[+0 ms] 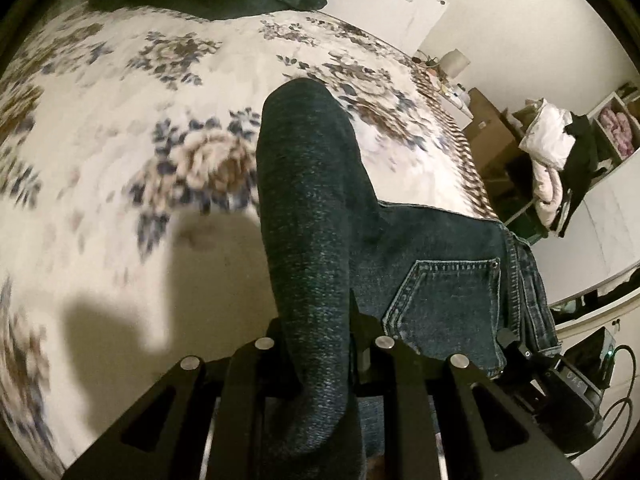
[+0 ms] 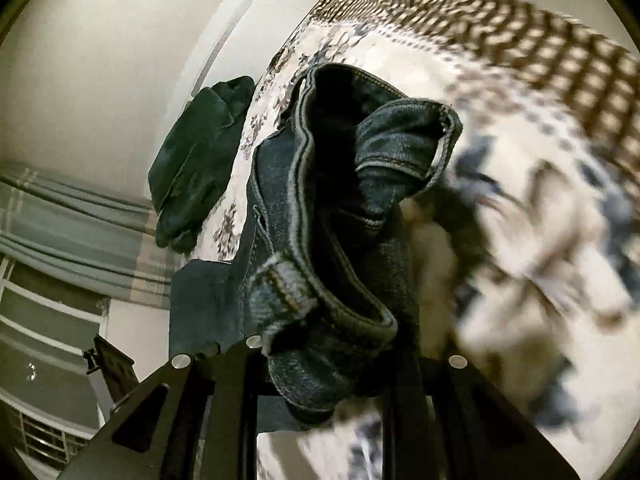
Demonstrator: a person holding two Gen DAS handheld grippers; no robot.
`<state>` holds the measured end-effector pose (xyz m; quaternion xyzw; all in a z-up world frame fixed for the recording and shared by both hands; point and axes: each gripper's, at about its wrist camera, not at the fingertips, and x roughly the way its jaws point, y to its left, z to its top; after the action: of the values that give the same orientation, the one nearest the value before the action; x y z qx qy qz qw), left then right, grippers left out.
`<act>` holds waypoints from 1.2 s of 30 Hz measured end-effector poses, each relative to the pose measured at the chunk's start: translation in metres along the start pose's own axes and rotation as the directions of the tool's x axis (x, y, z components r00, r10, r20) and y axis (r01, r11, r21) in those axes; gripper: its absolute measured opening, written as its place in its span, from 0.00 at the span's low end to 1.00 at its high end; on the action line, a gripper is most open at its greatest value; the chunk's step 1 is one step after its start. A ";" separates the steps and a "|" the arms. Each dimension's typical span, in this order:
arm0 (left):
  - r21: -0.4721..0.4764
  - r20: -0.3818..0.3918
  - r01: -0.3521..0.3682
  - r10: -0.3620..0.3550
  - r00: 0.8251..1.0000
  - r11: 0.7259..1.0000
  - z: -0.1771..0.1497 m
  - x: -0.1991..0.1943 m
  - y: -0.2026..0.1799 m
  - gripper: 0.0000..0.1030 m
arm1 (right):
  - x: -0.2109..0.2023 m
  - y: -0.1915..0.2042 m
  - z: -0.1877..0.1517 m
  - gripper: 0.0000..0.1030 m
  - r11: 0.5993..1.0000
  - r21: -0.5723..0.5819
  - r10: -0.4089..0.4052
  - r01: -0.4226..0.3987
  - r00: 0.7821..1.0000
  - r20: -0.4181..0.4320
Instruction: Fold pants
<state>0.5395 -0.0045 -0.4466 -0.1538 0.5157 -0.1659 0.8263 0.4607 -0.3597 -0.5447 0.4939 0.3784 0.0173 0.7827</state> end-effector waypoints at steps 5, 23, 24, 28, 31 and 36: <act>0.017 -0.023 0.001 -0.001 1.000 1.000 0.036 0.044 0.023 0.13 | 0.067 0.002 0.027 0.20 1.000 -0.003 -0.022 0.022 1.000 0.005; 0.062 -0.036 -0.264 0.267 0.963 0.963 0.030 0.048 0.022 0.78 | 0.128 0.015 0.040 0.88 0.952 -0.200 -0.259 0.229 0.956 -0.137; 0.068 -0.025 -0.268 0.270 0.963 0.961 0.031 0.043 0.018 0.83 | 0.126 0.025 0.041 0.92 0.938 -0.235 -0.289 0.257 0.950 -0.116; 0.092 0.015 -0.277 0.277 0.961 0.956 0.027 0.018 -0.003 0.85 | 0.098 0.068 0.024 0.94 0.847 -0.389 -0.387 0.364 0.922 0.021; 0.102 0.047 -0.296 0.293 0.955 0.950 0.023 -0.006 -0.021 0.85 | 0.065 0.093 0.017 0.98 0.750 -0.457 -0.450 0.479 0.875 0.179; 0.140 0.086 -0.308 0.298 0.951 0.941 0.005 -0.068 -0.064 0.93 | -0.002 0.135 0.005 0.99 0.643 -0.495 -0.473 0.585 0.811 0.345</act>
<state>0.5090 -0.0318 -0.3632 -0.0145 0.4928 -0.0706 0.8672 0.5093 -0.2947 -0.4364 0.0976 0.4085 -0.1443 0.8960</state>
